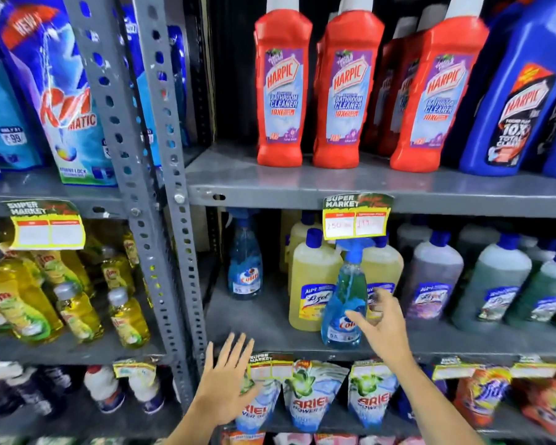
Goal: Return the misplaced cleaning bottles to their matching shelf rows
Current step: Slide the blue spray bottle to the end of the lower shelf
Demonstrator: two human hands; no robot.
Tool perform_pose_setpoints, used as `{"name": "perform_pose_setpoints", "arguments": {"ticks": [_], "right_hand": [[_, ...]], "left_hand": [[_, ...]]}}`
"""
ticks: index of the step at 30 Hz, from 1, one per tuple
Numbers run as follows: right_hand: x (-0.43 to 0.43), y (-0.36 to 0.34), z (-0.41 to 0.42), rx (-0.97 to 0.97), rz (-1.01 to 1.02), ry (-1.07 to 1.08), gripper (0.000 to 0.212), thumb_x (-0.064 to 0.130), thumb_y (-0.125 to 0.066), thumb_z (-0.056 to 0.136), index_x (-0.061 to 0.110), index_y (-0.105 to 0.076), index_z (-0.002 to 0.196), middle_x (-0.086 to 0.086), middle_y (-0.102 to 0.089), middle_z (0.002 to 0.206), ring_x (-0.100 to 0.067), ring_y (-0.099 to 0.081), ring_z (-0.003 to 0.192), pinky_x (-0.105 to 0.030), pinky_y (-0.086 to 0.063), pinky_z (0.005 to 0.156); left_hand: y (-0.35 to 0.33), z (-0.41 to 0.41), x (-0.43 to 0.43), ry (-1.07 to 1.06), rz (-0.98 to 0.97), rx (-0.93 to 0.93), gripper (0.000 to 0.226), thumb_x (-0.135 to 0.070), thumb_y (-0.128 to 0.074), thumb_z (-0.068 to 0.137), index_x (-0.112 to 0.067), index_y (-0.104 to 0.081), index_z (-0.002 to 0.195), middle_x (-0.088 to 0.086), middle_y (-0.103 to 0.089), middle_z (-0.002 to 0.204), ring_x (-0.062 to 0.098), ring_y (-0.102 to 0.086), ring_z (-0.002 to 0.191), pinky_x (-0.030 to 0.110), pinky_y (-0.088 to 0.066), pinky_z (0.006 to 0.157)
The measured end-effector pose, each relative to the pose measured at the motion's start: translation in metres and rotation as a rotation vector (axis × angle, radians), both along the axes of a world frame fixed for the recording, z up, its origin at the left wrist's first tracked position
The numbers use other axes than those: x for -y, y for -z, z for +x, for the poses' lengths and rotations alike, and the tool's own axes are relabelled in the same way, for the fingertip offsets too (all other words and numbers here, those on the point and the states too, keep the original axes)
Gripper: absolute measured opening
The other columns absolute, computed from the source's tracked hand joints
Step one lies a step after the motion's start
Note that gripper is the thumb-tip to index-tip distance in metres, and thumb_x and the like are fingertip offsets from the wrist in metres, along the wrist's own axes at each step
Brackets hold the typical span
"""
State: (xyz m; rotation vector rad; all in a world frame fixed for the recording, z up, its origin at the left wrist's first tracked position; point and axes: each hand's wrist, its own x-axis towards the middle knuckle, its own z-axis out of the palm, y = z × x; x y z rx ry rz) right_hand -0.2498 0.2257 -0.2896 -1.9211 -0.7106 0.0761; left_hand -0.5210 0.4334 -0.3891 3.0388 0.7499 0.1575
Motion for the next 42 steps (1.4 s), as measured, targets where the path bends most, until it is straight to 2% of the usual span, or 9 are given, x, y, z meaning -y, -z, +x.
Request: {"name": "perform_pose_setpoints", "arguments": {"ticks": [2, 4, 8, 17, 21, 25, 27, 30, 42], "right_hand": [[-0.002, 0.012, 0.008, -0.08, -0.082, -0.074, 0.073, 0.056, -0.081, 0.062, 0.029, -0.053, 0.124, 0.006, -0.067, 0.116, -0.015, -0.066, 0.104, -0.043, -0.056, 0.088], [-0.005, 0.018, 0.013, -0.106, -0.12, -0.104, 0.067, 0.049, -0.084, 0.064, 0.032, -0.052, 0.12, 0.005, -0.07, 0.115, -0.016, -0.067, 0.104, -0.045, -0.055, 0.091], [-0.009, 0.009, 0.007, -0.14, -0.132, -0.088, 0.054, 0.021, -0.086, 0.072, 0.022, -0.052, 0.114, -0.001, -0.071, 0.107, -0.019, -0.069, 0.099, -0.044, -0.057, 0.088], [-0.044, 0.013, -0.044, -0.168, -0.1, -0.17, 0.064, 0.026, -0.087, 0.07, 0.019, -0.052, 0.123, 0.007, -0.073, 0.105, -0.008, -0.072, 0.093, -0.034, -0.06, 0.08], [-0.073, 0.012, -0.074, -0.164, -0.098, -0.227, 0.056, 0.028, -0.086, 0.071, 0.025, -0.053, 0.117, 0.007, -0.073, 0.105, -0.005, -0.07, 0.094, -0.034, -0.06, 0.081], [-0.101, 0.01, -0.098, -0.108, -0.101, -0.222, 0.054, 0.032, -0.084, 0.073, 0.015, -0.054, 0.115, 0.005, -0.071, 0.104, -0.006, -0.068, 0.094, -0.017, -0.055, 0.074], [-0.114, 0.008, -0.105, -0.034, -0.144, -0.197, 0.059, 0.04, -0.082, 0.074, 0.012, -0.05, 0.115, 0.0, -0.07, 0.102, -0.014, -0.068, 0.092, -0.024, -0.055, 0.073], [-0.132, 0.004, -0.106, 0.067, -0.219, -0.178, 0.066, 0.046, -0.08, 0.074, 0.009, -0.046, 0.117, -0.01, -0.072, 0.105, -0.028, -0.069, 0.095, -0.038, -0.056, 0.074], [-0.185, -0.008, -0.105, -0.094, -0.28, -0.275, 0.065, 0.032, -0.087, 0.068, 0.012, -0.052, 0.118, -0.007, -0.069, 0.121, -0.025, -0.066, 0.11, -0.034, -0.053, 0.087]], "left_hand": [[0.012, -0.002, -0.002, 0.008, -0.02, 0.015, 0.099, -0.077, -0.046, 0.082, -0.017, -0.017, 0.156, 0.006, -0.043, 0.151, 0.021, 0.004, 0.149, 0.05, -0.001, 0.111], [0.013, -0.003, -0.003, 0.02, -0.028, 0.031, 0.1, -0.078, -0.041, 0.084, -0.019, -0.005, 0.157, 0.007, -0.041, 0.152, 0.024, -0.011, 0.147, 0.05, -0.003, 0.111], [0.007, -0.004, -0.001, 0.028, -0.038, 0.004, 0.088, -0.076, -0.033, 0.089, -0.016, -0.027, 0.153, 0.006, -0.04, 0.153, 0.025, -0.026, 0.14, 0.049, -0.005, 0.111], [0.011, -0.004, 0.0, 0.038, -0.05, -0.047, 0.091, -0.074, -0.042, 0.085, -0.012, -0.033, 0.151, 0.009, -0.033, 0.156, 0.029, -0.026, 0.143, 0.057, -0.012, 0.109], [0.011, -0.006, 0.0, 0.05, -0.04, -0.05, 0.089, -0.073, -0.04, 0.087, -0.011, -0.034, 0.151, 0.01, -0.035, 0.155, 0.031, -0.03, 0.141, 0.058, -0.015, 0.107], [0.012, -0.006, 0.0, 0.034, -0.031, -0.034, 0.084, -0.071, -0.027, 0.092, -0.012, -0.031, 0.151, 0.009, -0.034, 0.155, 0.03, -0.03, 0.141, 0.058, -0.018, 0.106], [0.014, -0.006, -0.001, 0.035, -0.03, -0.034, 0.083, -0.071, -0.022, 0.093, -0.013, -0.03, 0.151, 0.009, -0.034, 0.156, 0.03, -0.03, 0.142, 0.058, -0.018, 0.107], [0.016, -0.006, -0.001, 0.04, -0.022, -0.021, 0.084, -0.069, -0.038, 0.089, -0.014, -0.028, 0.152, 0.008, -0.033, 0.157, 0.029, -0.026, 0.143, 0.058, -0.017, 0.108], [0.02, -0.006, -0.001, 0.035, -0.013, 0.033, 0.082, -0.066, -0.043, 0.089, -0.015, -0.031, 0.153, 0.006, -0.03, 0.158, 0.029, -0.026, 0.144, 0.057, -0.017, 0.109]]}}
